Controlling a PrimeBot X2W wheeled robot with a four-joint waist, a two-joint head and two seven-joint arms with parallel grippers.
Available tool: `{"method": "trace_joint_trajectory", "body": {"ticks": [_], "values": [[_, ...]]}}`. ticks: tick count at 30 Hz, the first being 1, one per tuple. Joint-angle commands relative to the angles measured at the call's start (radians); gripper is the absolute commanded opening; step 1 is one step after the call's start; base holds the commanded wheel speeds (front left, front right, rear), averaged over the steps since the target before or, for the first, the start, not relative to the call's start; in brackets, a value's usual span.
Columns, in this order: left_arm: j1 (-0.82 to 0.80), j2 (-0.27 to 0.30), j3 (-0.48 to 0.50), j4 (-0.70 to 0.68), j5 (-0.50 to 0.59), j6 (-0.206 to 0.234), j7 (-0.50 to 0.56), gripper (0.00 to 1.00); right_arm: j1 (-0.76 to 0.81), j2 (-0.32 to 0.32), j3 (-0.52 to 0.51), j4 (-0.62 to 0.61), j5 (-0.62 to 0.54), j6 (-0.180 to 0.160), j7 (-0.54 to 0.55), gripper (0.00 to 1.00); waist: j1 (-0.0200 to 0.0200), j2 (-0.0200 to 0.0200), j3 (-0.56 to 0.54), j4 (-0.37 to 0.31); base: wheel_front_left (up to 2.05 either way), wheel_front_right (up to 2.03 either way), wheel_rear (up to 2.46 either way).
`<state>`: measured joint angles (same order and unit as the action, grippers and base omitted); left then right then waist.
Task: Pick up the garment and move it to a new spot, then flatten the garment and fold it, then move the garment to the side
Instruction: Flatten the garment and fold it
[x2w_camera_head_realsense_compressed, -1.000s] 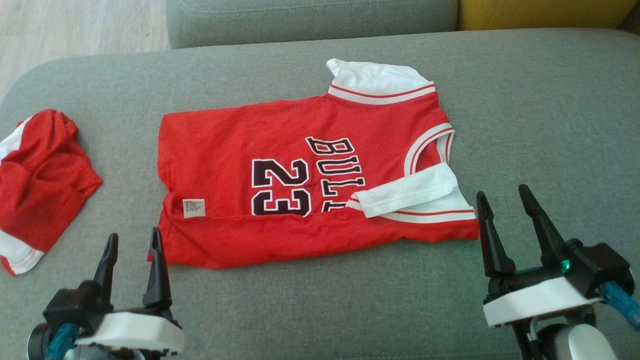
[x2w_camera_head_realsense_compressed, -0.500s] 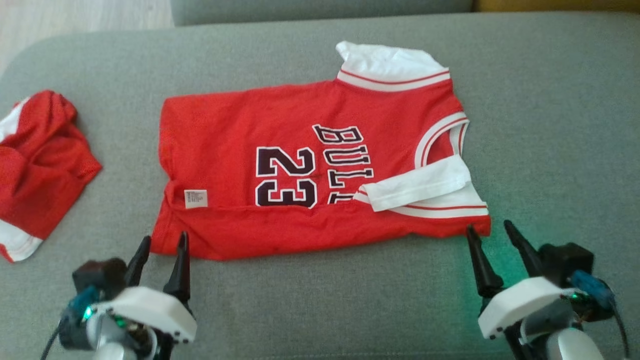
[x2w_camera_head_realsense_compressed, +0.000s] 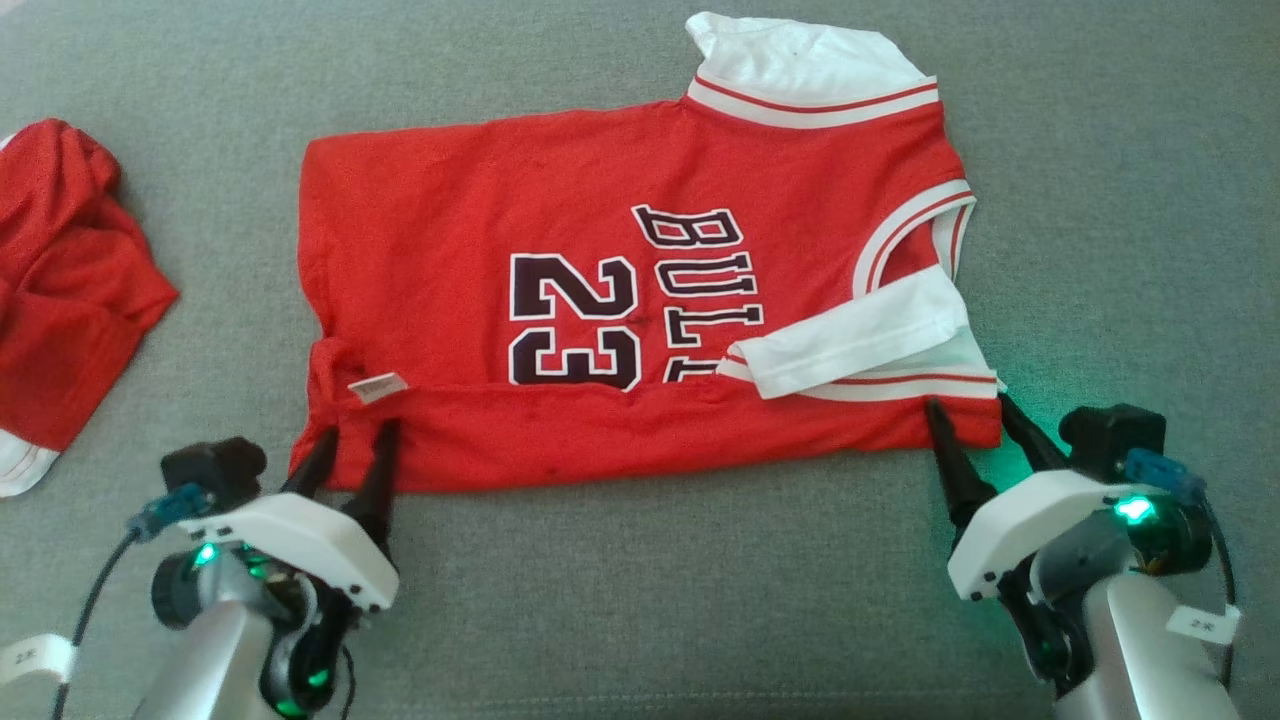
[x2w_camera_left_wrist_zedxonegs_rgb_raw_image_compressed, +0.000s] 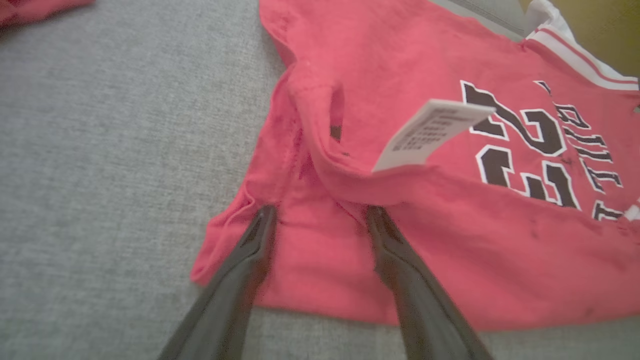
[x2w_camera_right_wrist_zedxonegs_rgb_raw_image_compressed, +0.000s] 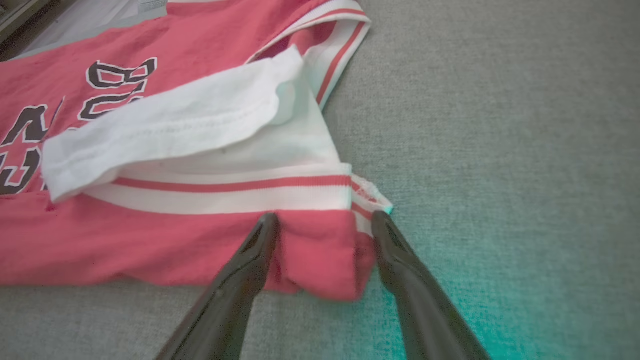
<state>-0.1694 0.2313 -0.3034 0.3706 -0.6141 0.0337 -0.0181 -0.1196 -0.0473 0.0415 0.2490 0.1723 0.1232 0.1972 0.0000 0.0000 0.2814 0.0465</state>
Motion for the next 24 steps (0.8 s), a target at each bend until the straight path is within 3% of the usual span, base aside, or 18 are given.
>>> {"method": "trace_joint_trajectory", "body": {"ticks": [1, 2, 3, 11, 24], "values": [[-0.021, 0.012, 0.031, 0.021, -0.008, -0.008, 0.017, 0.43, -0.020, -0.003, 0.031, -0.001, 0.011, 0.008, 0.022, 0.00, 0.0000, 0.0000, 0.003, 0.000, 0.00, 0.00, 0.00], [-0.023, 0.012, 0.031, 0.028, -0.011, -0.014, 0.014, 0.06, -0.022, -0.003, 0.031, 0.001, 0.015, 0.008, 0.023, 0.00, 0.0000, 0.0000, 0.003, 0.001, 0.00, 0.00, 0.00], [-0.024, 0.013, 0.030, 0.033, -0.012, -0.018, 0.011, 0.00, -0.021, -0.003, 0.031, 0.005, 0.019, 0.008, 0.027, 0.00, 0.0000, 0.0000, 0.003, 0.001, 0.00, 0.00, 0.00], [0.011, 0.032, 0.029, 0.001, -0.001, -0.025, -0.037, 0.00, 0.008, -0.003, 0.010, -0.021, 0.042, 0.008, 0.015, 0.00, 0.0000, 0.0000, -0.026, 0.000, 0.00, 0.00, 0.00], [0.192, 0.101, 0.039, -0.268, -0.008, 0.050, 0.049, 0.00, 0.236, -0.003, -0.024, -0.243, 0.070, 0.008, 0.095, 0.00, 0.0000, 0.0000, -0.110, 0.000, 0.00, 0.00, 0.00]]}}
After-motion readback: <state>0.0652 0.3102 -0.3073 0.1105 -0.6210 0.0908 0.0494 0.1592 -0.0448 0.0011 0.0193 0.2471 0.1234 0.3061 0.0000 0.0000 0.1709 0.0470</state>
